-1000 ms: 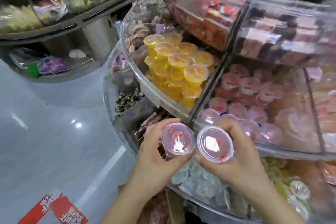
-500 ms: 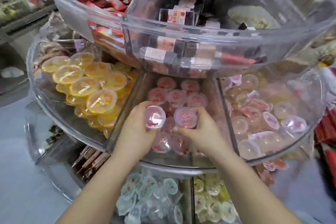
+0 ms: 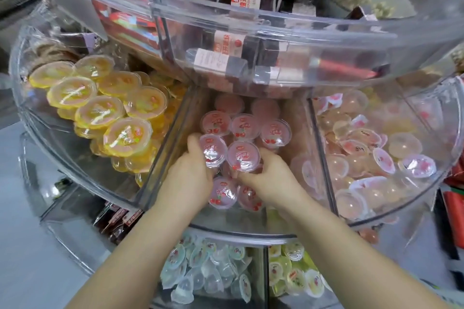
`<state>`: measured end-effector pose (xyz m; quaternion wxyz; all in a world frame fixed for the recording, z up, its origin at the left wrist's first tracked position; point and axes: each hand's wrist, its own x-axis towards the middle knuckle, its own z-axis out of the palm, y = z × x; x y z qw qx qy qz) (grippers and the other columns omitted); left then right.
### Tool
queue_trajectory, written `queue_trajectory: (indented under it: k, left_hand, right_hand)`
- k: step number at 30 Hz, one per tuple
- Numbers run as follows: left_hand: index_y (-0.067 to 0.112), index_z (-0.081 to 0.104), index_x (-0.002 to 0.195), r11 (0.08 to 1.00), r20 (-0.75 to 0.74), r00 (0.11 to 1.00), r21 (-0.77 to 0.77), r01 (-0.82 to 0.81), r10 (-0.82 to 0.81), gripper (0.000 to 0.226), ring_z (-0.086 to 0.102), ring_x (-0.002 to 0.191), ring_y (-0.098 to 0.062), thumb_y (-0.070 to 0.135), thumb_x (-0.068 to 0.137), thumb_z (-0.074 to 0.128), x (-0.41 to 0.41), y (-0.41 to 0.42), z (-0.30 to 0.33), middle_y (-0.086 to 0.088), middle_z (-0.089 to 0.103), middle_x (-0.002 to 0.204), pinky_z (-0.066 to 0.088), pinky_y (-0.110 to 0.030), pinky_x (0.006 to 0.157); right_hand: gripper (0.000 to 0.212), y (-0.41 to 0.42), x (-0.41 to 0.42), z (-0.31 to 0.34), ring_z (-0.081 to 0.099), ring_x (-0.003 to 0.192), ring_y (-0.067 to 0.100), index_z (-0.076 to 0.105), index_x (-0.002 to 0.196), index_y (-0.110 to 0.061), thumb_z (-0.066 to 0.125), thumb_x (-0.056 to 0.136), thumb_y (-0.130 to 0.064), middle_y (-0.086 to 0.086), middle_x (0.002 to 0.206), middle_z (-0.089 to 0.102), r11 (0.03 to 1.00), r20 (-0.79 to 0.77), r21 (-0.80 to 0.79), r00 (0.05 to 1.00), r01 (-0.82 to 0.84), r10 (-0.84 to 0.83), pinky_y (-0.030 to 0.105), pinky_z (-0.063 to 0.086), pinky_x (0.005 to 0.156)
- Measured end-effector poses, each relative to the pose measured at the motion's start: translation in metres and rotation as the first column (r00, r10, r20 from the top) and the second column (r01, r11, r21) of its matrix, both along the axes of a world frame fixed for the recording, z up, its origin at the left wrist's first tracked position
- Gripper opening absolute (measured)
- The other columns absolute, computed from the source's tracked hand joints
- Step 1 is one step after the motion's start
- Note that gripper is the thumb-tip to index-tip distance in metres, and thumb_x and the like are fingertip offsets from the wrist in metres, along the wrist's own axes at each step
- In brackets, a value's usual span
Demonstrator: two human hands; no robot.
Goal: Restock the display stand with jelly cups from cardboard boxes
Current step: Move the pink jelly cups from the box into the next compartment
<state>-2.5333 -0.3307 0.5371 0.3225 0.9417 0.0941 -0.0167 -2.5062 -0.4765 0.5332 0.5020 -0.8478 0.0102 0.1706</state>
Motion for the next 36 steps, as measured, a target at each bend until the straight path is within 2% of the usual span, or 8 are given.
queue_trajectory:
  k: [5, 9, 14, 20, 26, 29, 33, 36]
  left_hand:
    - [0.021, 0.000, 0.147, 0.973, -0.058, 0.998, 0.226, 0.048, -0.036, 0.083, 0.063, 0.094, -0.031, 0.022, 0.088, 0.058, -0.016, 0.002, 0.019, -0.011, 0.062, 0.111, 0.047, -0.036, 0.072]
    - [0.021, 0.031, 0.139, 0.953, 0.044, 0.998, 0.301, 0.040, -0.055, 0.058, 0.060, 0.104, -0.022, 0.017, 0.088, 0.057, -0.032, 0.009, 0.029, -0.001, 0.054, 0.122, 0.046, -0.029, 0.075]
    - [0.014, 0.042, 0.138, 0.918, 0.087, 0.950, 0.298, 0.262, -0.300, 0.053, 0.033, 0.135, -0.015, 0.002, 0.088, 0.055, -0.019, 0.010, 0.013, 0.000, 0.041, 0.144, 0.027, -0.024, 0.110]
    - [0.005, 0.063, 0.115, 0.932, 0.149, 0.955, 0.298, 0.204, -0.257, 0.045, 0.055, 0.114, -0.028, -0.011, 0.073, 0.064, -0.013, 0.008, 0.007, -0.009, 0.062, 0.117, 0.049, -0.035, 0.091]
    - [0.011, 0.053, 0.128, 0.942, 0.205, 0.935, 0.233, 0.242, -0.290, 0.048, 0.044, 0.127, -0.018, -0.002, 0.082, 0.061, -0.023, 0.011, 0.012, -0.002, 0.050, 0.135, 0.041, -0.029, 0.102]
    - [0.008, 0.059, 0.120, 0.971, 0.332, 0.912, 0.103, 0.218, -0.240, 0.038, 0.054, 0.115, -0.017, 0.002, 0.082, 0.064, -0.042, 0.023, 0.025, -0.004, 0.058, 0.125, 0.036, -0.019, 0.098]
    - [0.007, 0.068, 0.104, 0.971, 0.506, 0.828, 0.128, 0.203, -0.240, 0.023, 0.058, 0.098, -0.012, 0.015, 0.088, 0.052, -0.086, 0.058, 0.029, -0.001, 0.065, 0.105, 0.043, -0.019, 0.090]
    - [0.016, 0.068, 0.096, 0.992, 0.517, 0.856, -0.093, 0.089, -0.028, 0.017, 0.059, 0.092, -0.003, 0.017, 0.087, 0.054, -0.129, 0.091, 0.016, 0.013, 0.064, 0.098, 0.044, -0.016, 0.084]
  right_hand:
    - [0.042, -0.001, 0.001, -0.001, 0.062, 0.100, 0.014, 0.060, 0.111, -0.018, 0.076, 0.073, -0.025, -0.003, 0.106, 0.067, 0.997, 0.019, -0.057, 0.999, -0.042, 0.043, 0.038, 0.051, 0.090]
    - [0.040, -0.009, -0.002, -0.004, 0.062, 0.092, 0.004, 0.060, 0.106, -0.024, 0.078, 0.070, -0.029, -0.010, 0.100, 0.068, 0.997, 0.031, -0.059, 0.998, -0.048, 0.050, 0.025, 0.052, 0.082]
    - [0.039, -0.005, 0.005, -0.002, 0.063, 0.096, 0.008, 0.060, 0.112, -0.022, 0.073, 0.076, -0.030, -0.007, 0.105, 0.068, 0.996, 0.033, -0.056, 0.997, -0.062, 0.064, 0.032, 0.054, 0.086]
    - [0.042, -0.003, 0.010, -0.001, 0.061, 0.099, 0.010, 0.058, 0.112, -0.022, 0.074, 0.073, -0.026, -0.008, 0.106, 0.066, 0.990, 0.077, -0.103, 0.991, -0.100, 0.108, 0.027, 0.051, 0.083]
    - [0.061, -0.019, -0.001, 0.009, 0.061, 0.093, 0.014, 0.052, 0.118, -0.019, 0.078, 0.067, -0.041, -0.005, 0.101, 0.062, 0.942, -0.007, -0.318, 0.994, -0.109, 0.113, 0.035, 0.053, 0.080]
    - [0.037, -0.024, -0.016, 0.025, 0.058, 0.079, 0.012, 0.055, 0.100, -0.022, 0.073, 0.073, -0.041, -0.009, 0.082, 0.061, 0.893, 0.098, -0.440, 0.983, -0.095, 0.152, 0.031, 0.050, 0.070]
    - [0.015, 0.004, -0.040, 0.055, 0.053, 0.060, 0.004, 0.057, 0.076, -0.028, 0.069, 0.075, -0.035, -0.009, 0.062, 0.059, 0.938, 0.256, -0.317, 0.940, -0.137, 0.224, 0.026, 0.046, 0.061]
    - [0.012, 0.052, -0.069, 0.069, 0.053, 0.059, 0.003, 0.060, 0.079, -0.027, 0.067, 0.077, -0.037, -0.006, 0.067, 0.062, 0.929, 0.247, -0.106, 0.896, -0.354, 0.369, 0.022, 0.045, 0.060]
